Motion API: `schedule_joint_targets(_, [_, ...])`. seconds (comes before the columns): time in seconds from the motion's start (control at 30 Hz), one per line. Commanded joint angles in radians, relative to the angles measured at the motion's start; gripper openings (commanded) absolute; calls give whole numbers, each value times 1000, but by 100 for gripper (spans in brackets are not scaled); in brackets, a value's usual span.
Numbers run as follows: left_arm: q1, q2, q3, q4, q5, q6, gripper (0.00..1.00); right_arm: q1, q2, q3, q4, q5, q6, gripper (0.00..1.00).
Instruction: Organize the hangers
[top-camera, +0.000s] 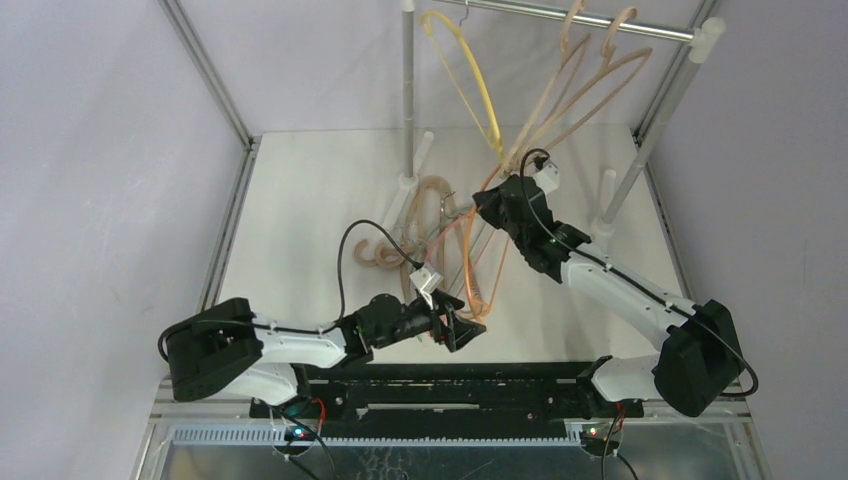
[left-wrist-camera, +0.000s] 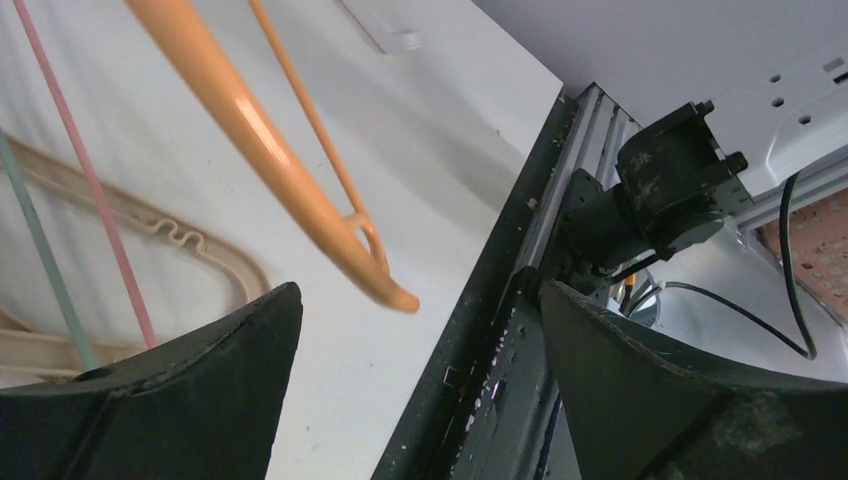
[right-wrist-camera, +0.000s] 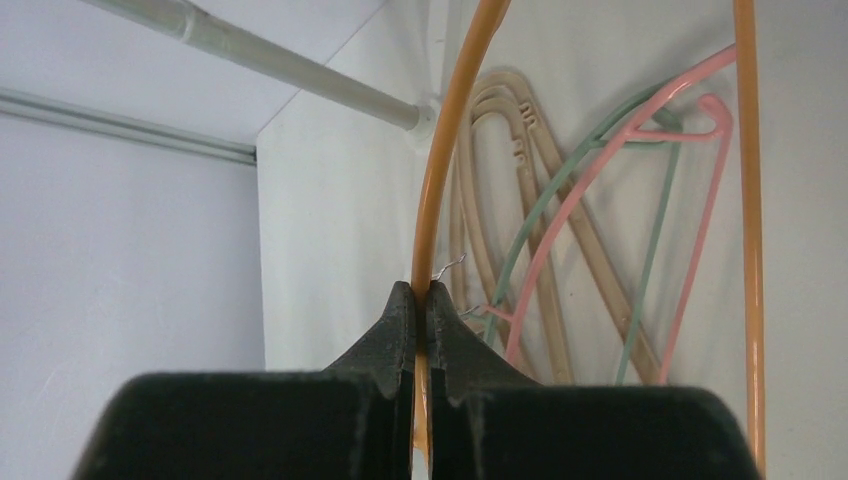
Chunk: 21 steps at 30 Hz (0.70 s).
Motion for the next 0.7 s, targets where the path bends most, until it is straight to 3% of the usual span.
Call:
schedule_joint_targets(0.0, [-6, 27, 80, 63, -32, 40, 93, 34, -26, 54, 45, -50, 30, 0])
schedule_joint_targets(0.27, [-4, 82, 94, 46, -100, 53, 93, 80, -136, 0, 45, -128, 70, 0])
schedule_joint_targets(0.57, [3, 129, 68, 46, -151, 37, 83, 69, -234, -39, 40, -205, 94, 0])
schedule_joint_targets(0.63, [6, 118, 75, 37, -158, 52, 75, 71, -248, -59, 37, -212, 97, 0])
schedule_joint_targets(0.67, [8, 111, 82, 25, -155, 61, 63, 70, -253, -70, 36, -216, 100, 0])
